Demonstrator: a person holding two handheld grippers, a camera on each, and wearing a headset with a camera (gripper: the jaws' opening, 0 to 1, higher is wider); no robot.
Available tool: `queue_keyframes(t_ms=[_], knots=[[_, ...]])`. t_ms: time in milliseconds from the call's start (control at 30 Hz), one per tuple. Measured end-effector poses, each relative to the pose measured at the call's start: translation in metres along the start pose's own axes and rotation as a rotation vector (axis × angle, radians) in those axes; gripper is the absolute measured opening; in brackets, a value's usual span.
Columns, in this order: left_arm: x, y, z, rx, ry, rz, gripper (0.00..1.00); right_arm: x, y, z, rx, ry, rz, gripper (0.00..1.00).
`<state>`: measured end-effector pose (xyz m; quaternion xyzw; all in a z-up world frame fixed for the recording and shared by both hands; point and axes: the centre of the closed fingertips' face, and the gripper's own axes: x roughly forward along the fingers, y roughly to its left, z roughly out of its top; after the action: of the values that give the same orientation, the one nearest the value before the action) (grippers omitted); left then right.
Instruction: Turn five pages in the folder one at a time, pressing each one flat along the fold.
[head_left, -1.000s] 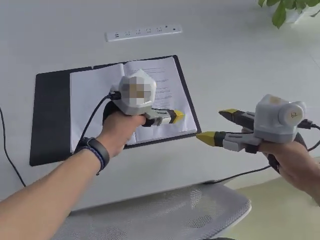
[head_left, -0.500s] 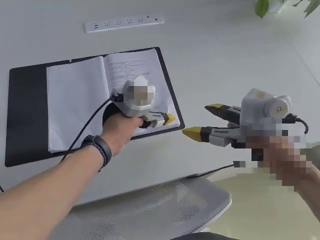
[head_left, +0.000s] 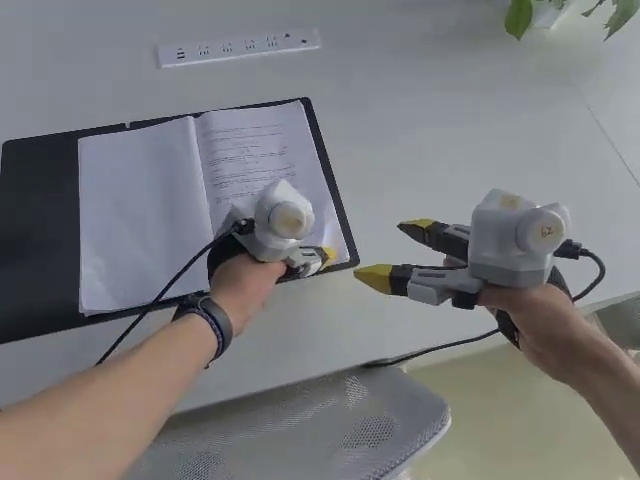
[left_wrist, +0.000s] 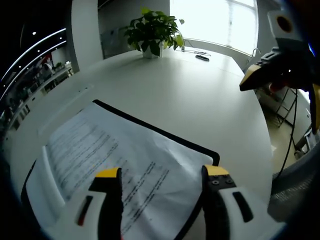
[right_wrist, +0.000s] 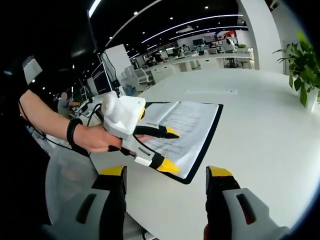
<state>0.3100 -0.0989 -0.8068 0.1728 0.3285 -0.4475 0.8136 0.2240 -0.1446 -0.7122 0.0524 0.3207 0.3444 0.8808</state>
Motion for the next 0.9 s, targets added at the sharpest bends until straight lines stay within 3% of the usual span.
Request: queue_keyframes(t_ms=[567,900], knots=[[-0.002,0.007,-0.002,-0.003,-0.021,-0.019,0.55,0.015,-0.005,0.002,0.016,-0.006,0.023,0.58],[-0.01,0.006,-0.003,-0.017,-0.028,-0.023,0.49,0.036,-0.03,0.012,0.162,-0.089,0.008,0.46]])
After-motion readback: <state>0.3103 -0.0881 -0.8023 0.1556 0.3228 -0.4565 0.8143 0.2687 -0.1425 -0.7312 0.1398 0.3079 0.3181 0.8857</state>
